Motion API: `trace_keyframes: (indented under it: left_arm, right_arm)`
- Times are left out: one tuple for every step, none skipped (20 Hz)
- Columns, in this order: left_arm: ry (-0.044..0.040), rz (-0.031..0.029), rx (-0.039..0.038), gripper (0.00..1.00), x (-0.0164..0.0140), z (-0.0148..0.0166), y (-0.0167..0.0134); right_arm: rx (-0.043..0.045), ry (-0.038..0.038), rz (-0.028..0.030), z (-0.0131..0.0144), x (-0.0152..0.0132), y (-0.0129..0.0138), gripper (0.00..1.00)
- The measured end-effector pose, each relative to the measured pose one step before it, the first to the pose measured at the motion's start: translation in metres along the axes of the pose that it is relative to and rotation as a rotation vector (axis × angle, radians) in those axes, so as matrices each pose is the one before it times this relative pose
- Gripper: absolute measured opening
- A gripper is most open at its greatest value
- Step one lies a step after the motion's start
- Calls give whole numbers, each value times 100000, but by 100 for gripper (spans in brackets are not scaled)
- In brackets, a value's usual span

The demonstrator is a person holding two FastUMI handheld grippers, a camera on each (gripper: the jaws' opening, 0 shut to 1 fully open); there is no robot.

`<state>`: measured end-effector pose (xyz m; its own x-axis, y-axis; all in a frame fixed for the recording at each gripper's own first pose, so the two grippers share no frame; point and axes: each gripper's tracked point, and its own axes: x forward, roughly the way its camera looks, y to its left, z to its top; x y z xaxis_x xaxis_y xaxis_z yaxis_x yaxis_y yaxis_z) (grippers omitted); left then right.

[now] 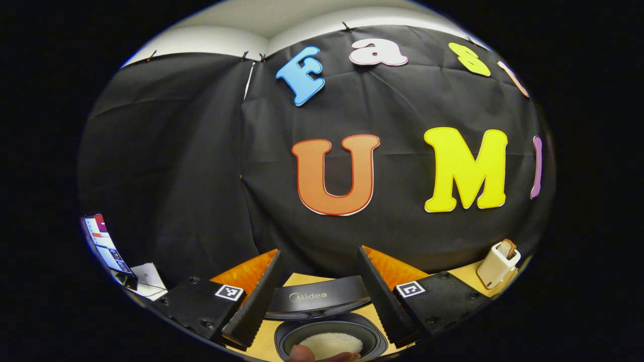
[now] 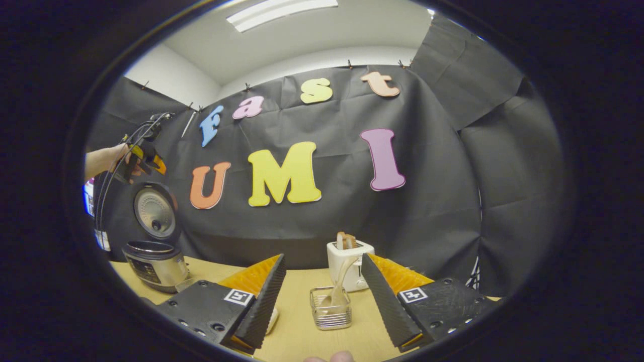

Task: Close the left gripper, press the button to open the rice cooker; take a wooden spoon from the chopstick holder with the right hand, scoop a spoonful of rice and pour it into the rice cooker, then put the wooden spoon back into the chopstick holder.

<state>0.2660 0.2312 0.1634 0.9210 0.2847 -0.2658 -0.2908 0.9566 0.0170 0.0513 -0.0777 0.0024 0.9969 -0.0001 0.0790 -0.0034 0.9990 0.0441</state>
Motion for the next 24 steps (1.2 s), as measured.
trace_keyframes:
  left_arm:
    - [1518,-398,-1757,94,461,-198,51]
    - [2027,-182,-1405,93,415,-348,97]
    - [2562,-406,-1659,93,379,-635,154]
    - [2542,91,-1789,93,502,-564,216]
    - [3411,216,-1819,92,384,-673,295]
    - [1278,1393,-361,91,-118,-116,240]
    - [-1276,-149,-271,91,177,144,243]
    - [1353,159,-861,87,-186,-236,5]
    - [1138,220,648,86,-10,-242,-181]
    - [435,290,278,86,-43,-130,-55]
    - [1151,615,-185,85,-278,-220,-35]
    - [756,557,-132,91,-268,-174,-63]
    - [1151,277,-313,85,-254,-308,-110]
    - [578,-100,-268,85,-414,-321,-157]
    - [424,-208,-515,85,-430,-407,-20]
    - [-242,-286,-170,86,-353,-271,-113]
    - [-395,-184,-103,86,-479,-410,-72]
    - [-234,-70,487,86,-495,-495,-123]
    - [316,-40,6,86,-551,-592,-128]
    - [706,59,-430,86,-599,-639,-158]
    - [659,-274,444,86,-592,-774,-155]
    - [253,-534,318,86,-505,-774,-253]
    - [109,-679,-52,86,-506,-663,-146]
    - [189,-753,-262,86,-322,-770,-196]
  right_arm:
    - [15,-1011,-779,-13,-134,-196,89]
    - [1128,-312,-542,-17,-114,-142,89]
    - [1453,530,15,-325,-29,-10,89]
    - [890,911,113,-304,-1,8,89]
    - [318,893,-122,-284,-4,-162,89]
    - [-190,630,210,-20,0,-29,89]
    - [-701,-307,102,115,123,77,89]
    - [-614,-759,-100,384,-74,-3,89]
    - [-228,-622,-49,130,21,46,89]
    - [504,150,356,-18,1,181,89]
    - [524,582,687,-270,53,354,89]
    - [355,1150,625,-286,8,337,89]
    - [-21,1035,864,-295,21,350,84]
    - [-188,371,670,-69,40,383,84]
    - [-219,-157,502,136,-117,197,90]
    - [183,6,566,68,-114,277,90]
    - [-53,-72,589,35,-137,263,90]
    - [-438,-39,-184,46,-74,15,84]
    - [-68,419,78,24,-4,-61,84]
    - [232,313,249,47,-76,-12,90]
    - [296,59,-777,124,-53,-217,95]
    - [346,912,-844,28,58,-374,95]
    - [632,1207,-1020,-215,55,-304,89]
    - [711,1525,-1030,-238,73,-263,93]
